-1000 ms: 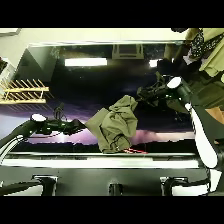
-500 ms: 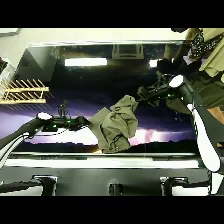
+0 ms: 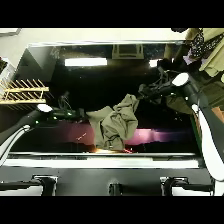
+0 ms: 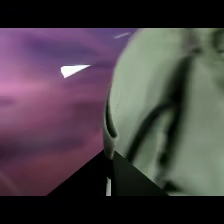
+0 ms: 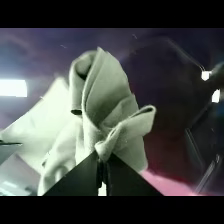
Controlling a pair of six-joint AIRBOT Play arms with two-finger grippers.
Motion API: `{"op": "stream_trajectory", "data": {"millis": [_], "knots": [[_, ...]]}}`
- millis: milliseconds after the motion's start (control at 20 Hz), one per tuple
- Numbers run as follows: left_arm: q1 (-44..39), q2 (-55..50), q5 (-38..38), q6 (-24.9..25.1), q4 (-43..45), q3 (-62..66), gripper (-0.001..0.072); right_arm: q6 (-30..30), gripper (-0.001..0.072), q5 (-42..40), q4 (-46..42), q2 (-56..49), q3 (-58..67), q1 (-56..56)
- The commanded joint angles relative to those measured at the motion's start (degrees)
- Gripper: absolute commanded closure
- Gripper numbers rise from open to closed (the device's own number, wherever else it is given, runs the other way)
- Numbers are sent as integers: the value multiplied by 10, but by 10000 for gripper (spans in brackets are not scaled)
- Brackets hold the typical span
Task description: Fold the clothes and pants, and hang the long-sleeved shirts on hangers.
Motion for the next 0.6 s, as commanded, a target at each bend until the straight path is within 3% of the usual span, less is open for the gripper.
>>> {"op": "stream_trajectory", "data": {"millis": [0,300,550], "knots": [[42,46,-57,-16,20,78,696,-35,682,-41,-13,71,1,0],[154,218,-127,-163,209,270,696,-94,683,-104,-86,305,6,0],[218,354,-159,-263,290,372,696,-63,683,-107,-166,488,6,0]]}}
